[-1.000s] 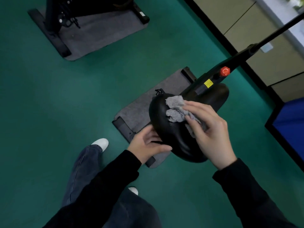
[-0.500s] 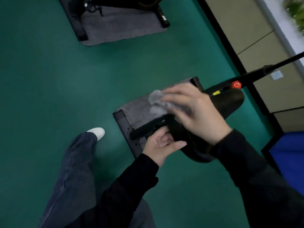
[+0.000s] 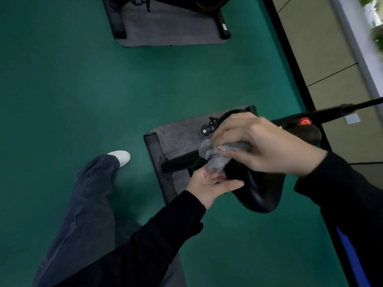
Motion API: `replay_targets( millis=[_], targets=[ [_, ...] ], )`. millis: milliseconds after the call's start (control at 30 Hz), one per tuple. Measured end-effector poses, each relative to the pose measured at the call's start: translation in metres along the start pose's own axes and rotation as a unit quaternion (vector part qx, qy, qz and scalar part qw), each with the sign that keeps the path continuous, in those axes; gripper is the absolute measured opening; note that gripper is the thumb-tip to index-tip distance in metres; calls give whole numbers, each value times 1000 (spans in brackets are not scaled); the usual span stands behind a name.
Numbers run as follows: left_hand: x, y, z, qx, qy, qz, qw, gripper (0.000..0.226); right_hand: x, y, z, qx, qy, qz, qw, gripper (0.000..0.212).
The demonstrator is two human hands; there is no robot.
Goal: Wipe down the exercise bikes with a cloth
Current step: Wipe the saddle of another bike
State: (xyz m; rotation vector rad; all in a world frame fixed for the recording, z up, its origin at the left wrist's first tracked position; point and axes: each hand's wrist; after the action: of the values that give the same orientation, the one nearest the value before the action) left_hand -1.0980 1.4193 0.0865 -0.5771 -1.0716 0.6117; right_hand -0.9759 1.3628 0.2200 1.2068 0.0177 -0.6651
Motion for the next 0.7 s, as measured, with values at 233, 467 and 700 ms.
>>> replay_targets(
  millis=[233, 467, 700],
  targets=[
    [14, 5, -2, -48, -10, -69, 996, 43, 40, 13, -48, 6, -140, -60, 988, 11],
    [34, 10, -10, -31, -9, -205, 978, 99, 65, 6, -30, 93, -296, -180, 933, 27],
    [42, 14, -13, -42, 10, -312, 949, 112, 33, -15, 8, 248, -349, -98, 898, 21]
  ],
)
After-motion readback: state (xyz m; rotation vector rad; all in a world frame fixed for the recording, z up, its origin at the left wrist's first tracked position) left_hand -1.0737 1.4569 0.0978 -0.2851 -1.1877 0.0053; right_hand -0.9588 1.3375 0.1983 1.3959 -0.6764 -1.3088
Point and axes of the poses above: each hand's wrist, its own z-axis away from the middle knuckle, its own y-axis out of the back of the hand, x = y × z, and after that the axes turned 2 degrees about -x, right-handed
